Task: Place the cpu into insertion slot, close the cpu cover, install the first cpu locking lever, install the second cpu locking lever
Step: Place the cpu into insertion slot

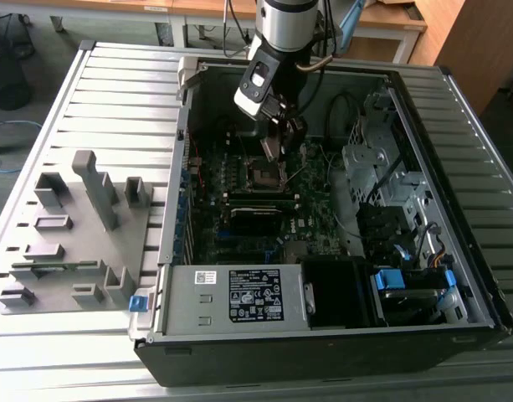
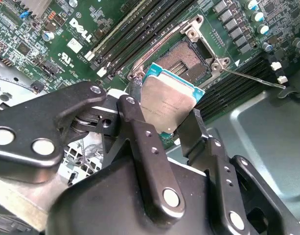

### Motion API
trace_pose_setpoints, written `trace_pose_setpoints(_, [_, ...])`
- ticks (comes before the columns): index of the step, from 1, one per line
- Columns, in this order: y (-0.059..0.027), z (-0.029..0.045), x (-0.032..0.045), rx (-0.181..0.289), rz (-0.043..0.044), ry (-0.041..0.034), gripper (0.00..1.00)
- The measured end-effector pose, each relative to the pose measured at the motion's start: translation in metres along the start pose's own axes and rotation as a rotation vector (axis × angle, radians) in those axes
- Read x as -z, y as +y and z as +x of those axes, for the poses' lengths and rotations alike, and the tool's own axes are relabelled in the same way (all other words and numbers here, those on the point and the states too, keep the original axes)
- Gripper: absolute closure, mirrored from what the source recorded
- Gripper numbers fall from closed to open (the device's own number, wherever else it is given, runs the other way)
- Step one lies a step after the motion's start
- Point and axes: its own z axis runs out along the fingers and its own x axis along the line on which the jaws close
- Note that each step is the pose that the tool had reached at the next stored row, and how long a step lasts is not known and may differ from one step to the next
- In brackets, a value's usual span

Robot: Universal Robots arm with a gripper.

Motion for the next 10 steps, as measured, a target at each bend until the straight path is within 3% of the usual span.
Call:
trace_pose_setpoints(1, [0.0002, 0.0000, -0.0002, -0.001, 0.0098, 0.0034, 0.46])
trace_pose_setpoints(4, [0.0011, -0.0004, -0.0007, -0.003, 0.0627, 0.0208, 0.46])
trace_pose_setpoints(5, [0.0012, -0.0004, -0.0007, -0.003, 0.0742, 0.0245, 0.46])
trace_pose_setpoints(10, [0.0011, -0.0004, -0.0008, -0.010, 0.0782, 0.0255, 0.46])
